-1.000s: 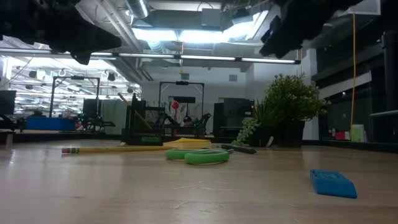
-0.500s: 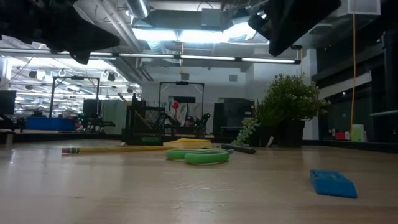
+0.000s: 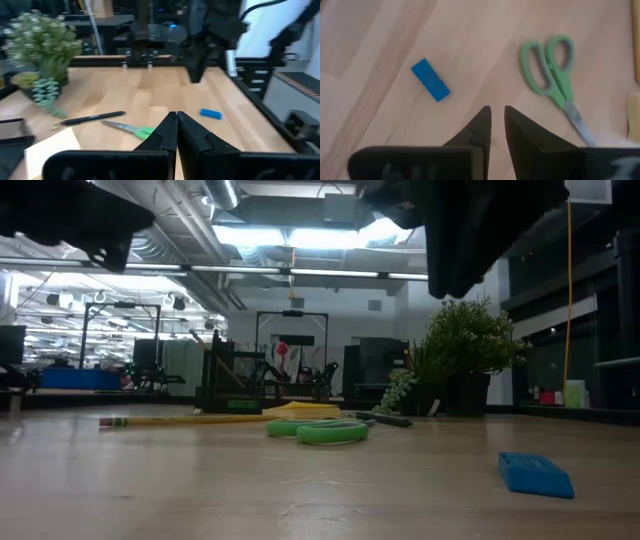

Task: Pick and place office supplies into organizer
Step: Put the blue eraser into the black desk organizer

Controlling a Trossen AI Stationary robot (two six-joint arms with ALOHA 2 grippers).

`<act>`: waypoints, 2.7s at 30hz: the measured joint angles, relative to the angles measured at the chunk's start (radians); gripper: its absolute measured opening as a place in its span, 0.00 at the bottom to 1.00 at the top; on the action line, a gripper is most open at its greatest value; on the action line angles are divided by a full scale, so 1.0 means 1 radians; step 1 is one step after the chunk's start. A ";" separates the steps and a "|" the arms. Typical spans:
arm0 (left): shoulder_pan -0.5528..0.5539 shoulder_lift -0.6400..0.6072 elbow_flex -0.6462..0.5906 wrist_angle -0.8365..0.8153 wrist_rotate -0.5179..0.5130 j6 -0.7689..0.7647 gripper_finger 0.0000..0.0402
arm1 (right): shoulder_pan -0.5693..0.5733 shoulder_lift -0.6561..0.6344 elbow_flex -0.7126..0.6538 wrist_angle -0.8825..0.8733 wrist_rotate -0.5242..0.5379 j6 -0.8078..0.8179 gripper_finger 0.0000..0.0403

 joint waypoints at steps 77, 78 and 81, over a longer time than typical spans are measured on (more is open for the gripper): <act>-0.070 0.000 0.000 -0.004 -0.060 -0.156 0.01 | 0.034 0.228 -0.006 0.127 -0.227 -0.415 0.46; -0.070 0.000 0.000 -0.004 -0.060 -0.156 0.01 | 0.032 0.228 -0.006 0.127 -0.230 -0.420 0.46; -0.070 0.000 0.000 -0.004 -0.060 -0.156 0.01 | 0.031 0.228 -0.006 0.128 -0.233 -0.426 0.46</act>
